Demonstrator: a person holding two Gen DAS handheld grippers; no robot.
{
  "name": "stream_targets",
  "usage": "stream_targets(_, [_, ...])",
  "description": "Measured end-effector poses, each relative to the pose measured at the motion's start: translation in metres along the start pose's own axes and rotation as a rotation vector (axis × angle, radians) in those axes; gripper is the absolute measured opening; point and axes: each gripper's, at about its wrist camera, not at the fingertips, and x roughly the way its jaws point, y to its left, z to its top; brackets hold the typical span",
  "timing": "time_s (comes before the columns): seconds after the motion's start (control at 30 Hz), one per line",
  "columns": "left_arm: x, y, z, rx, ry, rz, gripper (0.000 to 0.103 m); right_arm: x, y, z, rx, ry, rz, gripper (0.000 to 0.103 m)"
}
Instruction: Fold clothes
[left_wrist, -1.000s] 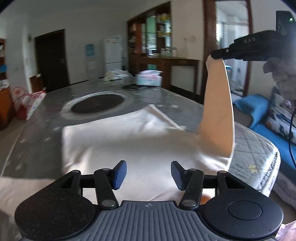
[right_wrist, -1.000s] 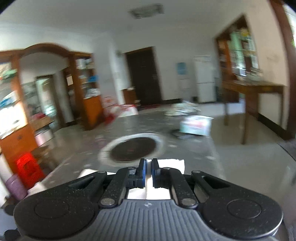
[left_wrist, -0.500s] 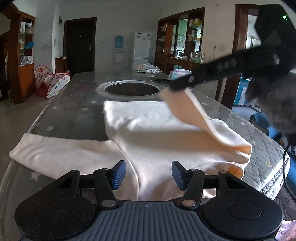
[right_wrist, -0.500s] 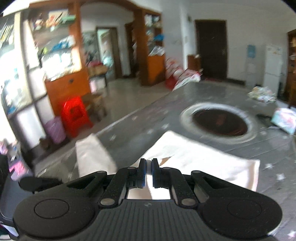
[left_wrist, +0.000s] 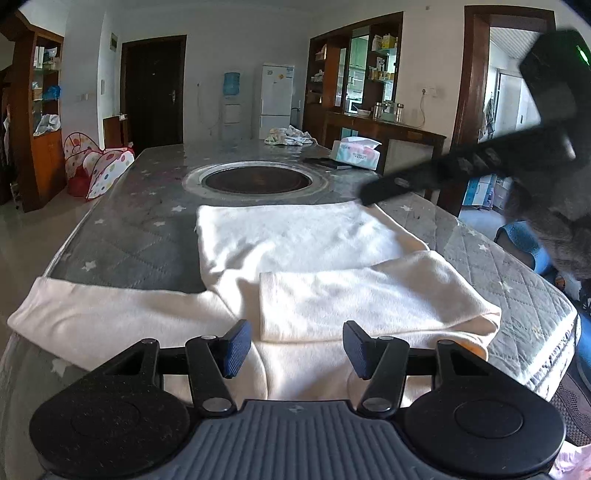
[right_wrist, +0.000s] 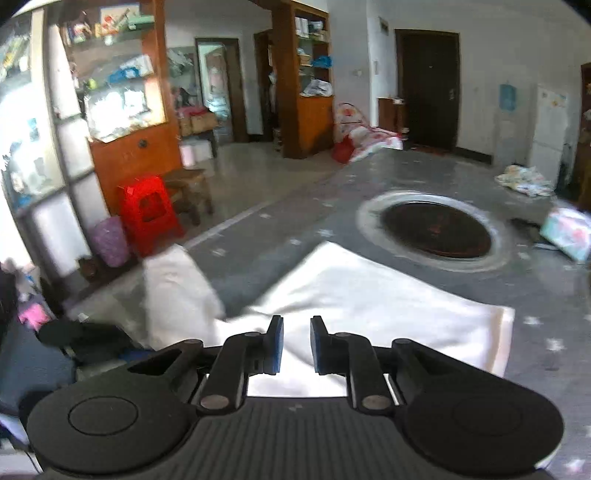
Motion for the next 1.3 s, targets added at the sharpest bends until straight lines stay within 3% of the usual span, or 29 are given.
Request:
stream_targets(0.23, [0.019,-0.010,0.011,0.019,0.005,-0.028,0.057,-0.017,-0.029,-0.060,0.009,0.140,-0.069,0.016])
stream_targets(0.43, [0.041,-0.016,0.011,0.023,0.058,-0.039,0.057,-0.023,-0.027,-0.102,0.025,0.167,-0.067,0.016])
stream_targets(0.53, [0.045,-0.014,0.007,0.026,0.071,-0.032,0.057,-0.025,-0.030,-0.097,0.019,0.141,-0.066,0.017])
stream_targets(0.63, [0.046,-0.012,0.007,0.024,0.071,-0.028,0.057,-0.024,-0.039,-0.085,0.031,0.109,-0.087,0.025])
stream_targets(0.87, [0.045,-0.014,0.005,0.038,0.069,-0.016,0.057,-0.008,-0.077,-0.082,0.225,0.044,-0.132,0.025])
stream_targets(1.03, [0.042,-0.011,0.004,0.041,0.070,-0.002,0.057,0.005,-0.072,-0.089,0.159,0.082,-0.208,0.030])
stream_targets(1.13, [0.036,-0.005,0.004,0.018,0.066,0.007,0.057,-0.002,-0.066,-0.082,0.136,0.055,-0.227,0.030])
stream_targets(1.3, [0.019,0.011,0.006,-0.041,0.023,0.048,0.057,0.002,-0.050,-0.072,0.073,0.019,-0.185,0.031])
